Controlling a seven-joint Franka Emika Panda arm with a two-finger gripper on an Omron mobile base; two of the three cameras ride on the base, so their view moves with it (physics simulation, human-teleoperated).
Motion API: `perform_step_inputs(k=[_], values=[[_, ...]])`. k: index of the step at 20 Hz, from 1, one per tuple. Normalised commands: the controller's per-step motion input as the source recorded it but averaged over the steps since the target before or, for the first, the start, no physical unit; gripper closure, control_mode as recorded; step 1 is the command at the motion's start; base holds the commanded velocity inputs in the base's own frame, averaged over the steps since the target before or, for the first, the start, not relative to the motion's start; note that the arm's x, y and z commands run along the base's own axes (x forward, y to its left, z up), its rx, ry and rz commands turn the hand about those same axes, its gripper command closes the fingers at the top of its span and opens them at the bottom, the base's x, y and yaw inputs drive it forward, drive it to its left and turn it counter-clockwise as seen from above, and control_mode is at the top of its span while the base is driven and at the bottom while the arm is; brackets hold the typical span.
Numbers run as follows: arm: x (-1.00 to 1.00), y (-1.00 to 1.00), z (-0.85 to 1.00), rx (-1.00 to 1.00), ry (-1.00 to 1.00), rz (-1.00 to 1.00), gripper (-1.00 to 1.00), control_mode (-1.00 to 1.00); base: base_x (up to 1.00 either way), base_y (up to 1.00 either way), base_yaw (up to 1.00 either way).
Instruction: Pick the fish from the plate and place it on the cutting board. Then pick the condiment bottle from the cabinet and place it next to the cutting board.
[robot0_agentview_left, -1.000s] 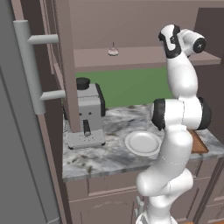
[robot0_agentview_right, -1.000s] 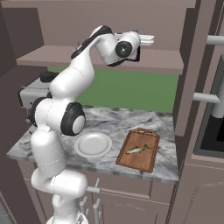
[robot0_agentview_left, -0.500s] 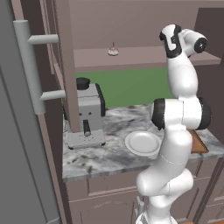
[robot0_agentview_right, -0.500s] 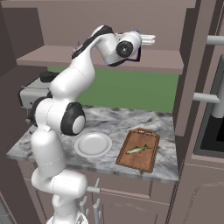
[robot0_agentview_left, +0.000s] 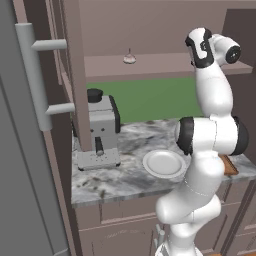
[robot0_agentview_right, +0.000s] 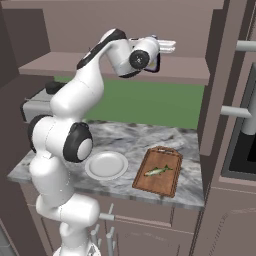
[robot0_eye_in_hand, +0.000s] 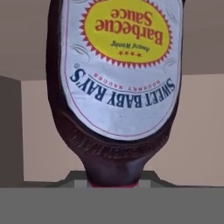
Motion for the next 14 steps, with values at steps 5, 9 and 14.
perform_step_inputs(k=[5,9,14], values=[[-0.19,0.12,0.0,0.0,0.0,0.0,1.0,-1.0,0.0,0.0,0.0],[-0.18,0.09,0.08,0.0,0.03,0.0,1.0,-1.0,0.0,0.0,0.0],[-0.23,0.07,0.21,0.0,0.11,0.0,1.0,-1.0,0.0,0.0,0.0]])
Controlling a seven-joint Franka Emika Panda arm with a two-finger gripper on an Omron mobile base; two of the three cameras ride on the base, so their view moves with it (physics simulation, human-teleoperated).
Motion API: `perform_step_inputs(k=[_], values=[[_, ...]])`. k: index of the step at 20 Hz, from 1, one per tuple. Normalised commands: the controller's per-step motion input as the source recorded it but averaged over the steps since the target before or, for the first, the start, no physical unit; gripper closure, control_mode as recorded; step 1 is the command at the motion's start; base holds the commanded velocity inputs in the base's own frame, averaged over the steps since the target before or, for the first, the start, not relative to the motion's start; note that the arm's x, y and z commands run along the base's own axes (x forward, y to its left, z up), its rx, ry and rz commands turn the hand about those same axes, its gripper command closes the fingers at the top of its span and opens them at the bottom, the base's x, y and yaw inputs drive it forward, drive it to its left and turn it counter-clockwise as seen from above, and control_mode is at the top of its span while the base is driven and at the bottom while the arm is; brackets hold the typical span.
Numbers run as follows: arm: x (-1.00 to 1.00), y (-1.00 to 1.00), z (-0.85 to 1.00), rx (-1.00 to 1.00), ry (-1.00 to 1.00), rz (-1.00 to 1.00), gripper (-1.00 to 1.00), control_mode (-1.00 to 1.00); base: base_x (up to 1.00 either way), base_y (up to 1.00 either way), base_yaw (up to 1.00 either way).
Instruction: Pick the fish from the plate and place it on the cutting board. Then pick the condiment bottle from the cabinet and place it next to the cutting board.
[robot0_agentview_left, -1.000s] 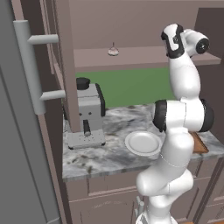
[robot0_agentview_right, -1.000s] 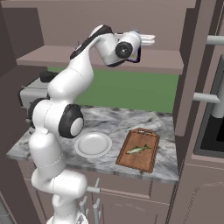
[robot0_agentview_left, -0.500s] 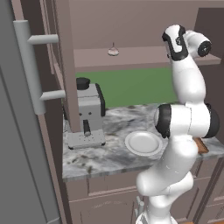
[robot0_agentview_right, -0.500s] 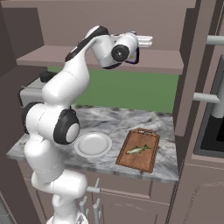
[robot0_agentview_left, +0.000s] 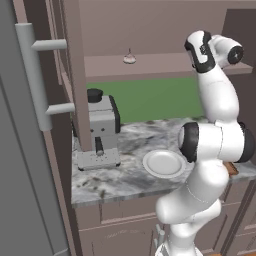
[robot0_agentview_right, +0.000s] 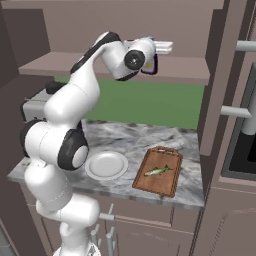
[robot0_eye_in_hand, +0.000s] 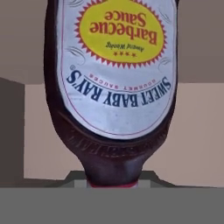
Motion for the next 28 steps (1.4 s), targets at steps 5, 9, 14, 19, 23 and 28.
perform_step_inputs(k=[5,9,14,19,23,28], values=[[-0.24,0.01,0.27,0.0,0.14,0.0,1.0,-1.0,0.0,0.0,0.0],[-0.28,0.08,0.08,0.01,0.08,0.0,1.0,-1.0,0.0,0.0,0.0],[-0.43,0.17,0.0,0.07,0.03,0.0,1.0,-1.0,0.0,0.0,0.0],[-0.51,0.21,-0.07,0.11,0.0,0.0,1.0,-1.0,0.0,0.0,0.0],[-0.59,0.2,-0.02,0.08,0.02,0.0,1.0,-1.0,0.0,0.0,0.0],[-0.59,0.2,0.0,0.05,0.05,0.0,1.0,-1.0,0.0,0.0,0.0]])
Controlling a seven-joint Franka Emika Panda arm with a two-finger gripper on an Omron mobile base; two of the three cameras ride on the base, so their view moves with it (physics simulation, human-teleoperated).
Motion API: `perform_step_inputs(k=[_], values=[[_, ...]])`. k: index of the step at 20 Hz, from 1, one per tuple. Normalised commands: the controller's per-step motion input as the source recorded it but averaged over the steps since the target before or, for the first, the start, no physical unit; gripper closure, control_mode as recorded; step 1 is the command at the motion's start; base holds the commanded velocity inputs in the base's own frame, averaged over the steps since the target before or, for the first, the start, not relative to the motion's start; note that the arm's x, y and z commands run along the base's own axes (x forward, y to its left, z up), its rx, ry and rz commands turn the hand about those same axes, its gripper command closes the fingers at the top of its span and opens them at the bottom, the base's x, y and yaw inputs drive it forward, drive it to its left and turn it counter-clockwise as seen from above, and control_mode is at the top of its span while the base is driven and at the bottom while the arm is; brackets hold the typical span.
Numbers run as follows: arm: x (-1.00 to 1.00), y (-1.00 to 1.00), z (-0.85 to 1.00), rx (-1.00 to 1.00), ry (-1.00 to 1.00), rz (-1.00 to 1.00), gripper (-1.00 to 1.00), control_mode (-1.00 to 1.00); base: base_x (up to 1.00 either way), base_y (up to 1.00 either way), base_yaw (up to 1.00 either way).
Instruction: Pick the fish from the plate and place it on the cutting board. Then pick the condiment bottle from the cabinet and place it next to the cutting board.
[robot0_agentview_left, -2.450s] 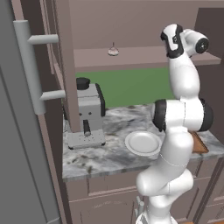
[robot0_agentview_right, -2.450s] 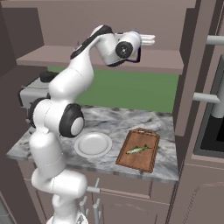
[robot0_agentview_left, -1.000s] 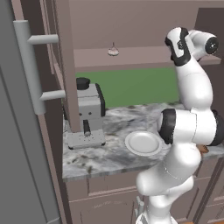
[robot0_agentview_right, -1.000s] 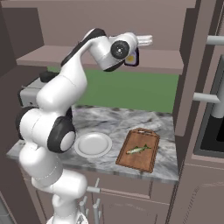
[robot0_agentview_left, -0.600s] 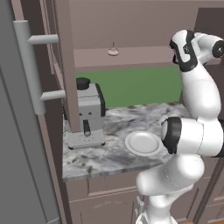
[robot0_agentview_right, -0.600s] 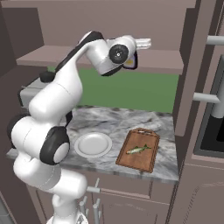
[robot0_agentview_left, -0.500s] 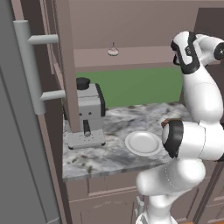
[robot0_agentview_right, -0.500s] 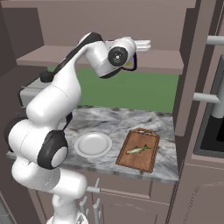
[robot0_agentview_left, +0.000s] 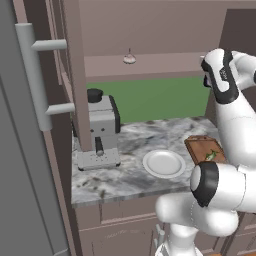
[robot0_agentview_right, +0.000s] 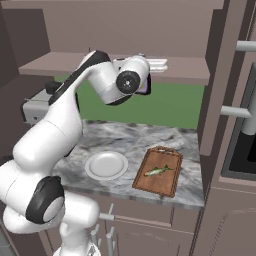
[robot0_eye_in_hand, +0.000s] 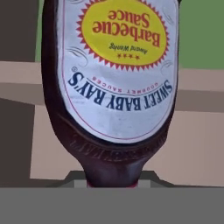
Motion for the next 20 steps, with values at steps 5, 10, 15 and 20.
perform_step_inputs(k=[5,10,15,20], values=[[-0.58,0.16,0.0,0.02,0.05,0.0,1.0,-1.0,0.0,0.0,0.0],[-0.57,0.17,0.0,0.01,0.05,0.0,1.0,-1.0,0.0,0.0,0.0],[-0.5,0.23,-0.08,0.05,0.01,0.0,1.0,-1.0,0.0,0.0,0.0],[-0.46,0.29,-0.33,0.08,0.02,0.0,1.0,-1.0,0.0,0.0,0.0]])
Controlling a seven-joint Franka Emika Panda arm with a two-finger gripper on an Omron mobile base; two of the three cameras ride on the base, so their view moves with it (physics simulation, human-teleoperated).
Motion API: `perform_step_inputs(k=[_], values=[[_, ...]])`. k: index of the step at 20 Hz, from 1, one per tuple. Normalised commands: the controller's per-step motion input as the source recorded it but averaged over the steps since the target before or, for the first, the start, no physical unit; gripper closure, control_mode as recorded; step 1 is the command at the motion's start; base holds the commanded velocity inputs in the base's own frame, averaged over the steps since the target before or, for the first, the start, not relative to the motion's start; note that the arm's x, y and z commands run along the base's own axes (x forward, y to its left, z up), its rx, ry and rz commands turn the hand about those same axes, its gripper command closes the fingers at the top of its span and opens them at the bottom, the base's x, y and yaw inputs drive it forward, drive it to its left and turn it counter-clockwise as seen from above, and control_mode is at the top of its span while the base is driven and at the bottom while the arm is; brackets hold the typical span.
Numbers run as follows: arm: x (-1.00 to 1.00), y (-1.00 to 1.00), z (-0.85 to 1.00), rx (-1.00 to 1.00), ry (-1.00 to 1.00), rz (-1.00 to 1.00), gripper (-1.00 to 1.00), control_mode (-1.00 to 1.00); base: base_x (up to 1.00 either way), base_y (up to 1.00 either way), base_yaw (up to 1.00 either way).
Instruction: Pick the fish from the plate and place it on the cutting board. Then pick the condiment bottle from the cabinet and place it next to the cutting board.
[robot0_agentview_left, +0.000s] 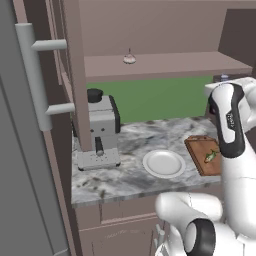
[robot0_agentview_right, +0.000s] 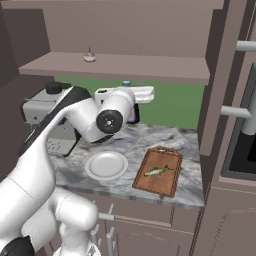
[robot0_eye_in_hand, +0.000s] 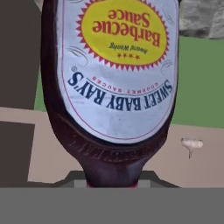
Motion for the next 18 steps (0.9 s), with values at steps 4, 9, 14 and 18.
perform_step_inputs(k=[4,9,14,18], values=[[-0.44,0.26,-0.41,0.07,0.02,0.0,1.0,-1.0,0.0,0.0,0.0],[-0.34,0.18,-0.33,0.01,0.07,0.0,1.0,-1.0,0.0,0.0,0.0],[-0.18,0.21,-0.34,0.01,0.08,0.0,1.0,-1.0,0.0,0.0,0.0],[-0.12,0.16,-0.26,0.02,0.09,0.0,1.0,-1.0,0.0,0.0,0.0]])
